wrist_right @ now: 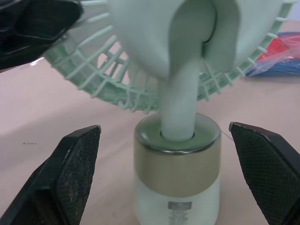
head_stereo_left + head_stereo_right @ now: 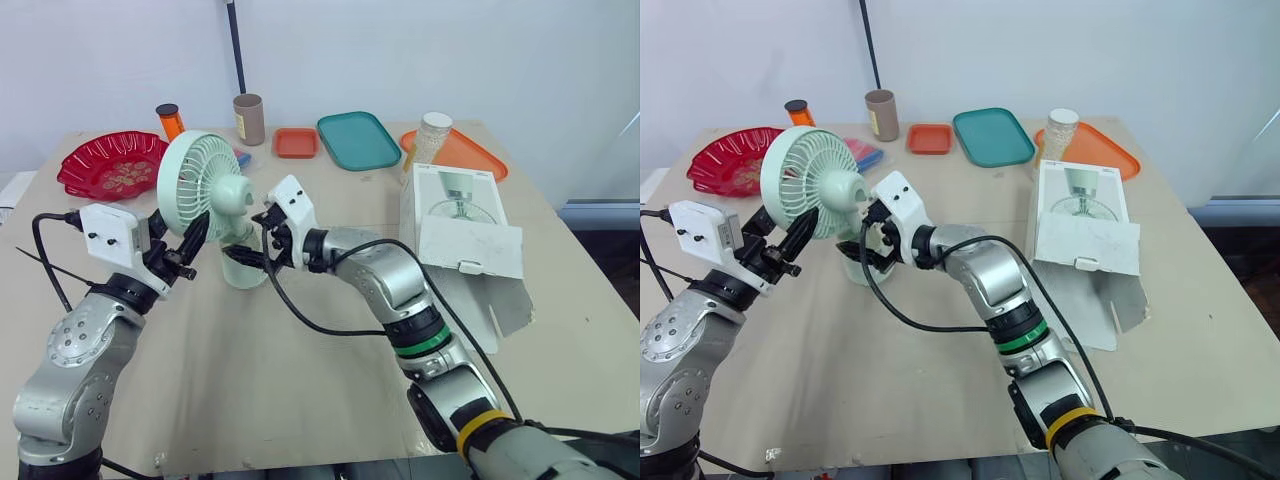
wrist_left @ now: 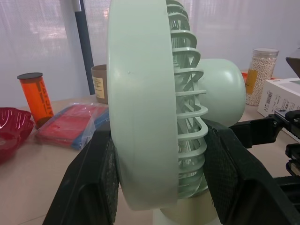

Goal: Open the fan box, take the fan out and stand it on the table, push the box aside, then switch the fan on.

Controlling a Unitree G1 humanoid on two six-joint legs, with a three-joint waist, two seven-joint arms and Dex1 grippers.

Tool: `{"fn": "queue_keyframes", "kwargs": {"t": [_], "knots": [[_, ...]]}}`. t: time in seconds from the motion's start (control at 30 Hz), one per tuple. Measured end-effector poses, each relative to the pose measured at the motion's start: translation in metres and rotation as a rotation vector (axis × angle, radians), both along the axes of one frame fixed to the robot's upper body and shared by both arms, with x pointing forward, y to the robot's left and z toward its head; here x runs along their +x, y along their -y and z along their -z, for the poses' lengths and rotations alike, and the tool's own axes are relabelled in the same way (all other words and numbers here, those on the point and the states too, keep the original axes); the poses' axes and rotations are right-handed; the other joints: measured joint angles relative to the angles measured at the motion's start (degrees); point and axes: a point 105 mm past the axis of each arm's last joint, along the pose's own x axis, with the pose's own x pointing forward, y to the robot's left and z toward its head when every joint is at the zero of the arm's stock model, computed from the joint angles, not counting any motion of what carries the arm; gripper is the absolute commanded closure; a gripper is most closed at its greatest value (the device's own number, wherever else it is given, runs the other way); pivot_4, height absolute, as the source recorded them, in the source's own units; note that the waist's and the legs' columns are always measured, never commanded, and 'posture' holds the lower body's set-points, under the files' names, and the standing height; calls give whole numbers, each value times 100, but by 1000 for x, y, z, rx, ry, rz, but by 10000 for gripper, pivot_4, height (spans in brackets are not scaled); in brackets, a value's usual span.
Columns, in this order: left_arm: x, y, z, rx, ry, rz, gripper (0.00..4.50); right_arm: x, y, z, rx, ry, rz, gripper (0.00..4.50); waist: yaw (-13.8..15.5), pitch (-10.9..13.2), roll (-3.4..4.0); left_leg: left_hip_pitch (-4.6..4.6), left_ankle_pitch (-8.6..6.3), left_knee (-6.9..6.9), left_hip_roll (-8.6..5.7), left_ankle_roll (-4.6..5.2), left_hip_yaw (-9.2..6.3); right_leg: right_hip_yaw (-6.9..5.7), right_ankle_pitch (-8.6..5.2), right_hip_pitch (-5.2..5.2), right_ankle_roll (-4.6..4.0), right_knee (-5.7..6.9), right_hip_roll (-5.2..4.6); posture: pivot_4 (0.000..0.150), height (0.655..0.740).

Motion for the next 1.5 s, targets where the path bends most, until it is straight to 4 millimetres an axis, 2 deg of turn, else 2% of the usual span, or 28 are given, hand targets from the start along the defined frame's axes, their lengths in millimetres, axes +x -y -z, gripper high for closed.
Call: {"fn": "queue_keyframes", "kwargs": {"t": [0.2, 0.33, 0.37, 0.77, 0.93, 1.5], "knots": [[1, 0, 2, 5, -6, 5, 25255, 3, -10, -2, 20, 3, 3, 0, -3, 0, 0, 0, 0, 0, -1, 0, 0, 0, 0, -1, 0, 0, -1, 1500, 7400], [1, 0, 2, 9, -6, 5, 25255, 4, -11, -4, 33, 0, 6, 17888, -3, 0, 0, 0, 0, 0, 0, 0, 0, 0, 0, -1, 0, 1, 0, 1500, 7400], [1, 0, 2, 9, -6, 5, 25255, 4, -11, -4, 35, 0, 4, 21098, -3, 0, 0, 0, 0, 0, 0, 0, 0, 0, 0, -1, 0, 1, 0, 1500, 7400], [1, 0, 3, 8, -6, 6, 25255, 4, -12, -4, 32, 2, 4, 21098, -3, -1, -1, 0, 0, 0, 0, 0, 0, 0, 0, -1, -1, 4, -1, 1500, 7400], [2, -1, 2, 7, 0, 3, 25255, 8, -9, -3, 30, 1, 29, 35101, -3, -2, 0, 0, 0, 0, -2, 0, 0, 0, 1, -1, -1, 5, -2, 1500, 7400], [2, 0, 3, 14, 0, 6, 25255, 9, -9, -1, 25, 5, 30, 35101, -3, -2, 0, 2, 1, 1, 0, -1, 1, 0, 1, -1, -1, 7, -1, 1500, 7400]]}}
